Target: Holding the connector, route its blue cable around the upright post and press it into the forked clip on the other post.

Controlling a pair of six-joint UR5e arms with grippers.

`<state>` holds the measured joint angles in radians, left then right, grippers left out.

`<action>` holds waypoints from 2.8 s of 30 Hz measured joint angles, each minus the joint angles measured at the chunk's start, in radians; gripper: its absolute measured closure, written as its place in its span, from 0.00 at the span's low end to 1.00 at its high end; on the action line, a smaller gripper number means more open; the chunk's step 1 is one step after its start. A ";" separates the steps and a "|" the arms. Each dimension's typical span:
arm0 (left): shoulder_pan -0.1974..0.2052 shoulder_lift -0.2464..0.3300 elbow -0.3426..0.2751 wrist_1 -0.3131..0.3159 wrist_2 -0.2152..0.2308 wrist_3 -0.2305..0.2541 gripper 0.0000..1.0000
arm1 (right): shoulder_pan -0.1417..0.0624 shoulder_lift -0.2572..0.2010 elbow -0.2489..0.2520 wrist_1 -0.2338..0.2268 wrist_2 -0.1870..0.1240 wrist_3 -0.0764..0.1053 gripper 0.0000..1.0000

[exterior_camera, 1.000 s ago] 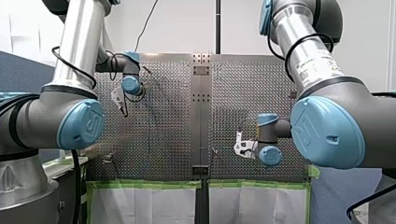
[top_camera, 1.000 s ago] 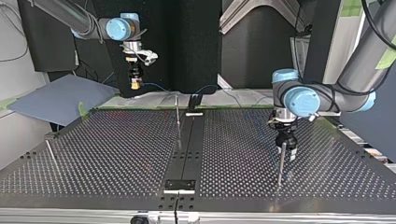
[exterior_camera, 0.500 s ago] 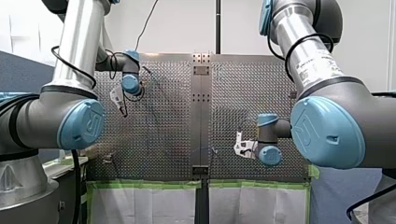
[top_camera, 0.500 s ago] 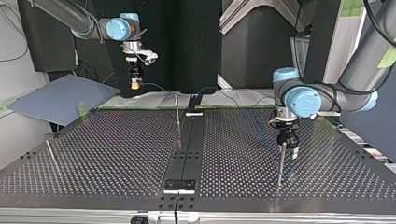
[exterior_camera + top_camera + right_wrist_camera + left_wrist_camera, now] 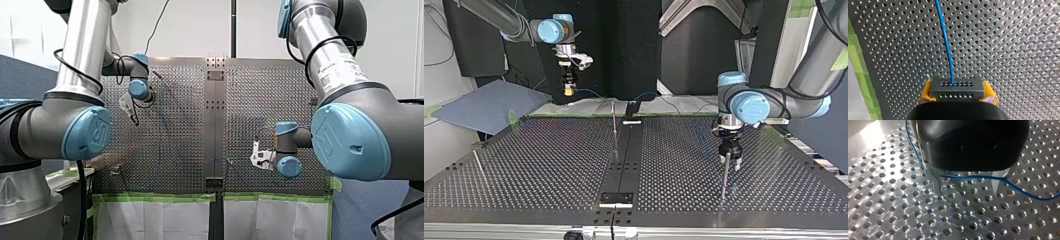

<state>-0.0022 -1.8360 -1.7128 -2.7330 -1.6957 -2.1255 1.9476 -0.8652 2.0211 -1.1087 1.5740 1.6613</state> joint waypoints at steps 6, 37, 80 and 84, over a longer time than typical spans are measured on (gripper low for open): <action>0.011 0.023 -0.039 0.039 0.027 -0.040 0.01 | 0.000 0.000 0.000 -0.002 0.000 0.001 1.00; 0.078 0.199 -0.234 0.048 -0.060 0.022 0.01 | 0.005 0.000 0.000 -0.009 -0.013 0.005 1.00; 0.021 0.578 -0.132 -0.332 -0.041 0.365 0.01 | 0.003 0.000 -0.001 -0.015 -0.022 0.008 1.00; 0.010 0.574 -0.144 -0.363 -0.011 0.385 0.01 | 0.003 0.000 -0.002 -0.015 -0.021 0.008 1.00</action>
<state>0.0079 -1.2625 -1.8570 -3.0955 -1.7063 -1.7405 1.9507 -0.8652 2.0196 -1.1234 1.5525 1.6692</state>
